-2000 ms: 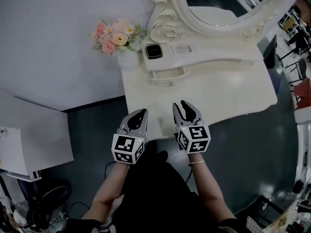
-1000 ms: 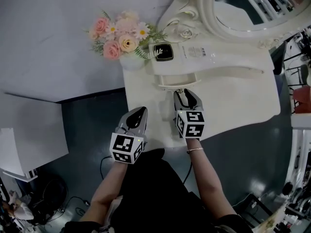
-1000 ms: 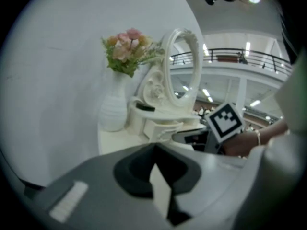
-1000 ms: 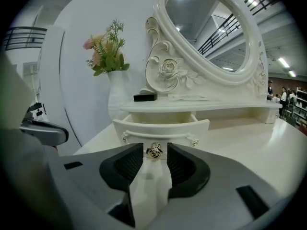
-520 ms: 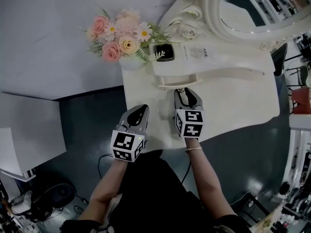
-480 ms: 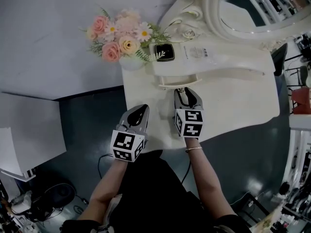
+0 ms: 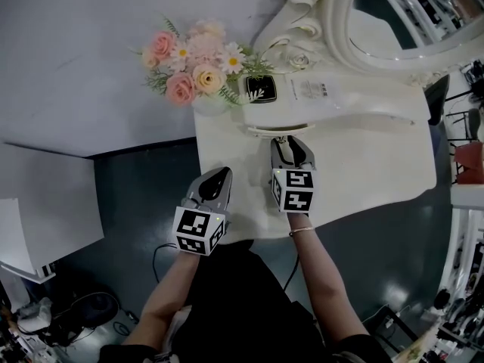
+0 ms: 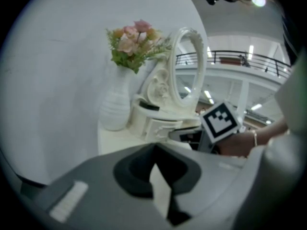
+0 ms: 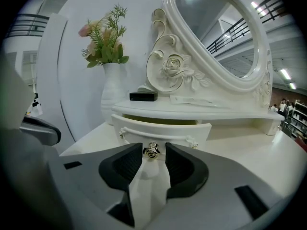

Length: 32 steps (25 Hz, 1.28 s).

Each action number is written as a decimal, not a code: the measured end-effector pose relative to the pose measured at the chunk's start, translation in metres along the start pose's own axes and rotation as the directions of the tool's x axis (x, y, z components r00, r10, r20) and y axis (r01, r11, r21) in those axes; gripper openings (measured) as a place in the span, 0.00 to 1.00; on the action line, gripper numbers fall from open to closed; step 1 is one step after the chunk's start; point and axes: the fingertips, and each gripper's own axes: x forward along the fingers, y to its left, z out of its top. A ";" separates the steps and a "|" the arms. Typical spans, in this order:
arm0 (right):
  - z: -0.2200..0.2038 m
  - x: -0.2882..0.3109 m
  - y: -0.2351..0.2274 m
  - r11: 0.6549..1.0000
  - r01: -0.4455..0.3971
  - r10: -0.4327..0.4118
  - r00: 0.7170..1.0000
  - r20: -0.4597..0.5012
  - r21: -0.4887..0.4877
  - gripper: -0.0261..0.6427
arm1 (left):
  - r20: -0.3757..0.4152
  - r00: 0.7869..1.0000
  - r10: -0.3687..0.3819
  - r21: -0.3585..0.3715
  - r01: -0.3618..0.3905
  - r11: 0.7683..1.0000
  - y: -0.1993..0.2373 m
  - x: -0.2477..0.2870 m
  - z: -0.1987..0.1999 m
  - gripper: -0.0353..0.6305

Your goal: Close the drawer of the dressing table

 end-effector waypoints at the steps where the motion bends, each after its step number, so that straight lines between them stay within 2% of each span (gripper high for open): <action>1: 0.001 0.001 0.000 1.000 0.001 -0.001 1.000 0.000 -0.003 0.25 | 0.000 1.000 0.002 -0.001 -0.002 1.000 0.001 0.000 0.000 0.06; 23: 0.015 0.023 -0.003 1.000 -0.015 0.015 1.000 0.014 -0.026 0.25 | 0.004 0.999 0.037 -0.005 -0.037 0.999 0.006 -0.003 0.001 0.06; 28: 0.016 0.025 -0.002 1.000 -0.006 0.006 1.000 0.010 -0.020 0.25 | 0.006 0.999 0.043 -0.002 -0.043 0.999 0.005 -0.007 0.001 0.06; 32: 0.016 0.023 0.001 0.999 -0.036 0.036 0.999 0.012 0.014 0.27 | 0.014 0.999 0.043 0.005 -0.043 0.999 0.002 -0.011 0.003 0.06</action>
